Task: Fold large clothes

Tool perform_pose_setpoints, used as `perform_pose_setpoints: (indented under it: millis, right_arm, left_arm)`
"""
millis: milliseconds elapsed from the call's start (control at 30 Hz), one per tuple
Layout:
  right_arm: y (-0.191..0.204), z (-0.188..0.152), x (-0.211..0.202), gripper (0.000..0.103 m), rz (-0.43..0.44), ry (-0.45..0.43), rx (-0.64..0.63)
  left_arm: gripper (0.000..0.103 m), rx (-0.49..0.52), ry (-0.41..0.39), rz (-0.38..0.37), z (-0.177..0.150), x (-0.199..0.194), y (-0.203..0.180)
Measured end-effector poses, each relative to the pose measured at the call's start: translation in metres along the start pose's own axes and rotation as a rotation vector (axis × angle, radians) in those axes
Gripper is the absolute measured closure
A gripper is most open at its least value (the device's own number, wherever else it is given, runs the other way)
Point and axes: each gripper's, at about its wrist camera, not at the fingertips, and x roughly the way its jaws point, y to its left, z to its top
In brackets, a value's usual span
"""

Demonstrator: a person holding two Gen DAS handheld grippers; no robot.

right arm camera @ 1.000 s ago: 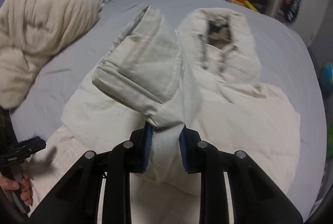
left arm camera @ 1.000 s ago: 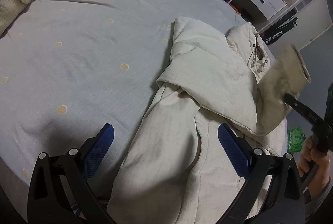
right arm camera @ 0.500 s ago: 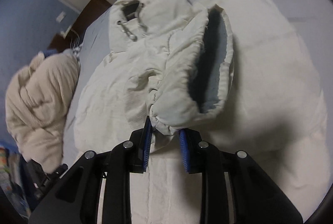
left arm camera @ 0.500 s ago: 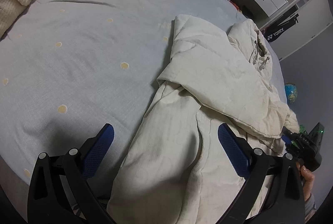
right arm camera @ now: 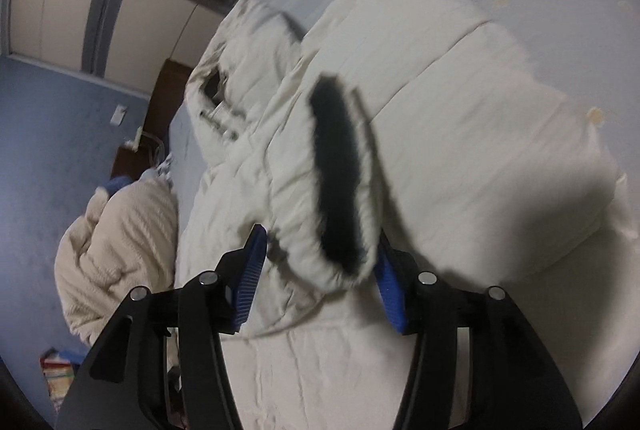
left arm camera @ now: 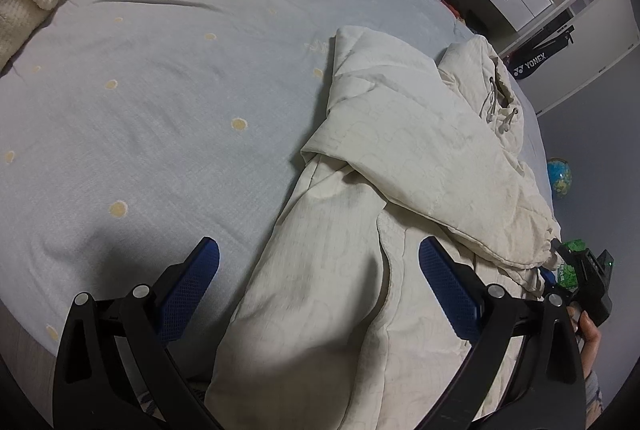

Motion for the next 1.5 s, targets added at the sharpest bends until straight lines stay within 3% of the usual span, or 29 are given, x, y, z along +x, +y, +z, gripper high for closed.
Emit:
perform_pose_setpoints:
  millis: [100,133,367,500,600,800,933,1167,1500]
  right_arm:
    - [0.004,0.005,0.001,0.081,-0.027,-0.015,-0.019]
    - [0.006,0.006,0.0,0.084,-0.028,-0.021,-0.027]
    - [0.016,0.02,-0.026,0.088,-0.027,-0.091,-0.092]
    - [-0.002,0.021,-0.012,0.088,-0.114,-0.056,-0.073]
    - [-0.015,0.016,-0.005,0.082,-0.131,-0.032,-0.068]
    - [-0.016,0.008,-0.021,0.061,-0.144,-0.008,-0.131]
    - [-0.024,-0.003,-0.047,0.055,-0.192,-0.003,-0.197]
    - [-0.042,-0.03,-0.084,0.049,-0.327,0.029,-0.331]
    - [-0.063,-0.049,-0.079,0.041,-0.402,0.095,-0.332]
  left_arm:
    - [0.007,-0.001,-0.001,-0.001,0.0,0.0,0.0]
    - [0.007,-0.001,0.0,-0.001,0.0,0.0,0.0]
    - [0.007,0.0,-0.001,-0.002,0.0,0.0,0.0]
    - [0.007,0.002,-0.001,0.0,0.0,-0.001,0.0]
    - [0.007,0.0,-0.002,0.0,0.0,-0.001,0.0]
    - [0.007,0.002,-0.002,0.003,0.0,0.0,-0.001]
    - [0.007,0.011,0.001,0.015,-0.001,0.0,-0.003]
    - [0.007,0.078,0.026,0.107,-0.003,0.006,-0.018]
    - [0.007,0.157,-0.034,0.184,-0.007,-0.005,-0.033]
